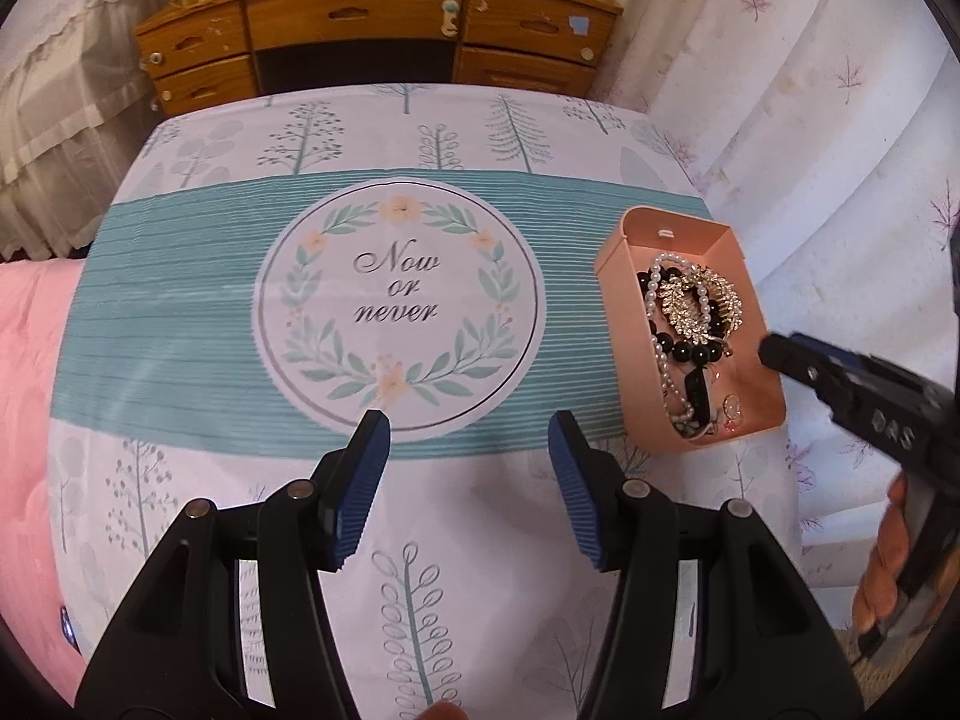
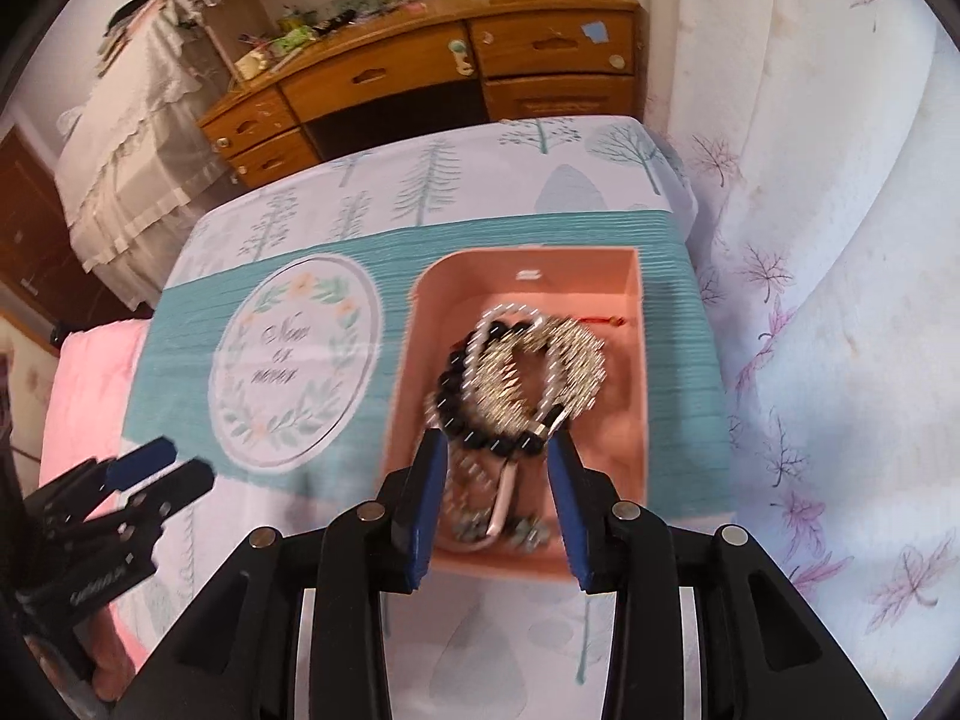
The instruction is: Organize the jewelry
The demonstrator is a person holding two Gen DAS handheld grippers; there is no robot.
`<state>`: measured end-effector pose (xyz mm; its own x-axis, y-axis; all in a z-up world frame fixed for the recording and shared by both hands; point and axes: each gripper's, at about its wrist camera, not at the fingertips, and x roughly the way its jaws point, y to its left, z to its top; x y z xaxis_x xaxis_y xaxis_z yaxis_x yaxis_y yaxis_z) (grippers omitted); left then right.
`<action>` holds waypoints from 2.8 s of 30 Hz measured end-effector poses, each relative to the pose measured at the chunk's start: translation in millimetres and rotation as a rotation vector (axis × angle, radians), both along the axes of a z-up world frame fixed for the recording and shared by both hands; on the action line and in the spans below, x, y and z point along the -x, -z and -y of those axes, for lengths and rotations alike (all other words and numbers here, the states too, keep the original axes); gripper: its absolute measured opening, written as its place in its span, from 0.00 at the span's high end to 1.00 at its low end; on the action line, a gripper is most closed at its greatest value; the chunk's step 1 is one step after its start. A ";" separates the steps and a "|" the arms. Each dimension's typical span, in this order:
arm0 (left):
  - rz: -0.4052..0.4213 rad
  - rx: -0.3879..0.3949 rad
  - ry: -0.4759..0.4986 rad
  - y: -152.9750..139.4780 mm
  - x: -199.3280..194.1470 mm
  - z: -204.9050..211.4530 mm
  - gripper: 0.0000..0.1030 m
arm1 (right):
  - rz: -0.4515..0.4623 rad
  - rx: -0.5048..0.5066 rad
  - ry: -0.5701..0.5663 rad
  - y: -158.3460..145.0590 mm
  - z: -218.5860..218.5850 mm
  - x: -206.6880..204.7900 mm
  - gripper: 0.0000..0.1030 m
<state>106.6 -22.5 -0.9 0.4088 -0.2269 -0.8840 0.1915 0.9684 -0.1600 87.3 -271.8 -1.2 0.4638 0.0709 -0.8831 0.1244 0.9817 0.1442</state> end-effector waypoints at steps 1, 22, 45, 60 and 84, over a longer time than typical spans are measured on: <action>0.007 0.002 -0.010 -0.4 4.9 -1.6 0.49 | 0.010 -0.005 -0.008 -1.8 -4.1 7.1 0.65; 0.189 -0.076 -0.159 22.6 135.2 -15.7 0.34 | 0.269 0.128 0.058 5.6 -82.1 164.2 0.29; 0.260 -0.098 -0.156 22.2 144.7 -8.9 0.34 | 0.302 0.156 0.029 25.4 -91.0 181.6 0.25; 0.254 -0.099 -0.146 25.9 142.4 -6.1 0.34 | 0.292 0.141 0.029 29.1 -88.3 179.5 0.25; 0.254 -0.099 -0.139 28.6 143.1 -4.9 0.34 | 0.289 0.142 0.035 32.2 -87.9 181.0 0.25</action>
<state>-36.5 -17.6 -29.5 0.6408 -0.0712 -0.7644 0.0774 0.9966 -0.0279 -93.7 -183.9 -33.4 0.6969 -0.0641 -0.7143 0.1319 0.9905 0.0399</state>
